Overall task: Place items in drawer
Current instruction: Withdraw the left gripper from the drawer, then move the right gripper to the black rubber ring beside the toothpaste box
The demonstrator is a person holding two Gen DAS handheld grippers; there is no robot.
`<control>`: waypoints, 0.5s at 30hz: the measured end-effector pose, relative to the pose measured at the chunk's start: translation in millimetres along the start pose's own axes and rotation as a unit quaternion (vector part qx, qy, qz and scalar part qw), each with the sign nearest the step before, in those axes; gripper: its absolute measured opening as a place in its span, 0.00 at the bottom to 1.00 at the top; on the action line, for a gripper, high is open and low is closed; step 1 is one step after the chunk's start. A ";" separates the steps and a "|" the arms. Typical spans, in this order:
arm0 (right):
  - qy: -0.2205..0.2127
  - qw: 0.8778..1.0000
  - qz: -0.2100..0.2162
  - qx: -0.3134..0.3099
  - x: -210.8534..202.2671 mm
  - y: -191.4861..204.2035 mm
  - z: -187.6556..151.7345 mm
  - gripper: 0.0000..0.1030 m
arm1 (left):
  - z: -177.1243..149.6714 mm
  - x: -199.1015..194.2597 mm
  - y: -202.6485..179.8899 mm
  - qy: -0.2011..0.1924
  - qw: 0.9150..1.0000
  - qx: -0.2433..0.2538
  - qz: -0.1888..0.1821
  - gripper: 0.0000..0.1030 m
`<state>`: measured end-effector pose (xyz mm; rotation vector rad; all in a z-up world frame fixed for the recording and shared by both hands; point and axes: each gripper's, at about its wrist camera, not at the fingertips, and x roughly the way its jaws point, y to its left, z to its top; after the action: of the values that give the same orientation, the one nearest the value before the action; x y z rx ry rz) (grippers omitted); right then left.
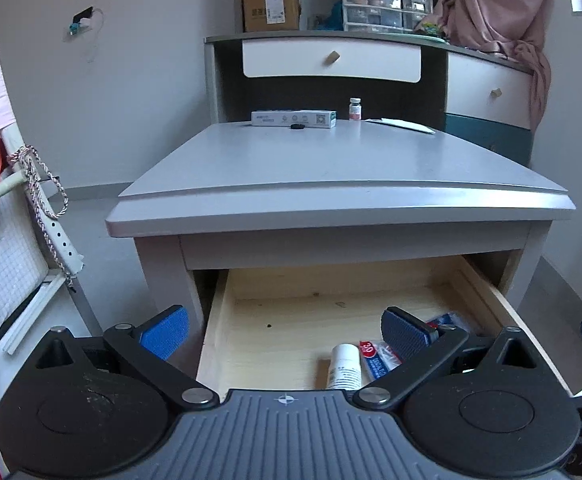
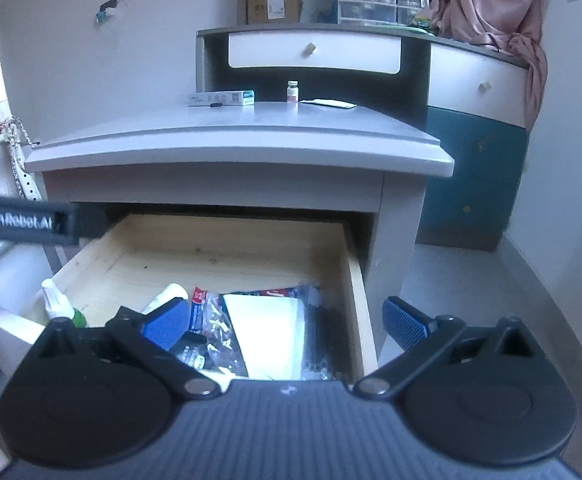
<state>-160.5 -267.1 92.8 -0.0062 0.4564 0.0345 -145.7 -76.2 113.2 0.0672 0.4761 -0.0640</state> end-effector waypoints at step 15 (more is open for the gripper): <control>-0.023 0.998 0.008 -0.057 6.2 18.1 63.1 1.00 | 2.0 -2.5 13.6 -0.008 1.000 -0.018 0.005 1.00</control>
<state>-127.8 -248.0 146.7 -0.1135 0.4075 0.0764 -146.0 -62.7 116.8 0.0333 0.4612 -0.0461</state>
